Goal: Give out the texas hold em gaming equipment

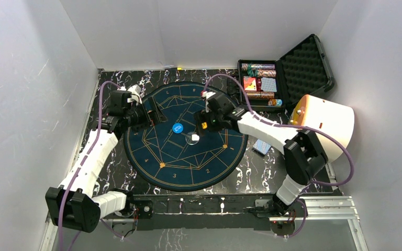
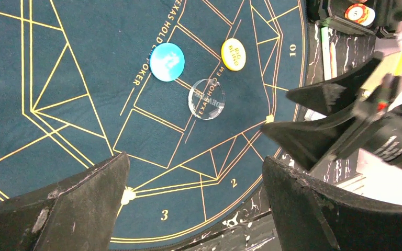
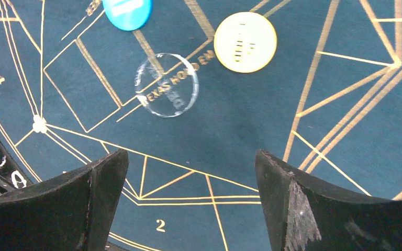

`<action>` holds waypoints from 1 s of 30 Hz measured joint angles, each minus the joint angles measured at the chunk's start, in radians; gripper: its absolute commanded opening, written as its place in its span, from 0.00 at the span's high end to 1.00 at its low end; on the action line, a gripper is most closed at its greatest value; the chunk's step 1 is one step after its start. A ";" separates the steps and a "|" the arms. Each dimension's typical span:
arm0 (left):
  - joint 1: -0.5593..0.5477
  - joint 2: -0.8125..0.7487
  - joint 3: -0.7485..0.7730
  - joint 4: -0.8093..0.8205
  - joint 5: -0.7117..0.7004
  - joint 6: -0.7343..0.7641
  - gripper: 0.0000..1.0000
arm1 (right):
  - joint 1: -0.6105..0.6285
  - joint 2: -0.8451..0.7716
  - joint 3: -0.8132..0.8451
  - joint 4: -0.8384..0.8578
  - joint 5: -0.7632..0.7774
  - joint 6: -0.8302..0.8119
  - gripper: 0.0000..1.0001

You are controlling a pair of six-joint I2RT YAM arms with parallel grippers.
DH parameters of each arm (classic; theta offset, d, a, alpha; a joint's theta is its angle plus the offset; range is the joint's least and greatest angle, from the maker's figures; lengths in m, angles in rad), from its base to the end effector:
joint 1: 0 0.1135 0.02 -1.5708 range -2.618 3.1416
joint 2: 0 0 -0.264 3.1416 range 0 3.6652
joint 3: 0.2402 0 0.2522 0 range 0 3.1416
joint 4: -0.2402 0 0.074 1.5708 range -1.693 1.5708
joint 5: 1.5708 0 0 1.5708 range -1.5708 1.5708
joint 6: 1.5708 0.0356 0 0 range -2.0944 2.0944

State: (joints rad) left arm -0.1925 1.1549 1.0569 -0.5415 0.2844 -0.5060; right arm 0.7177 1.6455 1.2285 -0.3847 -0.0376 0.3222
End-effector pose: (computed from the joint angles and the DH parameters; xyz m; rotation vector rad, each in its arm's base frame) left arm 0.2433 -0.0576 0.3262 -0.1926 2.2624 -0.6941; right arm 0.2735 0.2405 0.2537 -0.4975 2.3885 0.5304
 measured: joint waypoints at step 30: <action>0.000 -0.083 -0.031 -0.016 0.003 -0.008 0.02 | 0.238 0.424 0.287 -0.053 0.359 0.002 0.50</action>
State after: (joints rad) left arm -0.1925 1.0721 1.0260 -0.5575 0.2878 -0.5140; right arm 0.9562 2.0693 1.5158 -0.4377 0.3214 0.3244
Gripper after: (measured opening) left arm 0.983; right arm 0.708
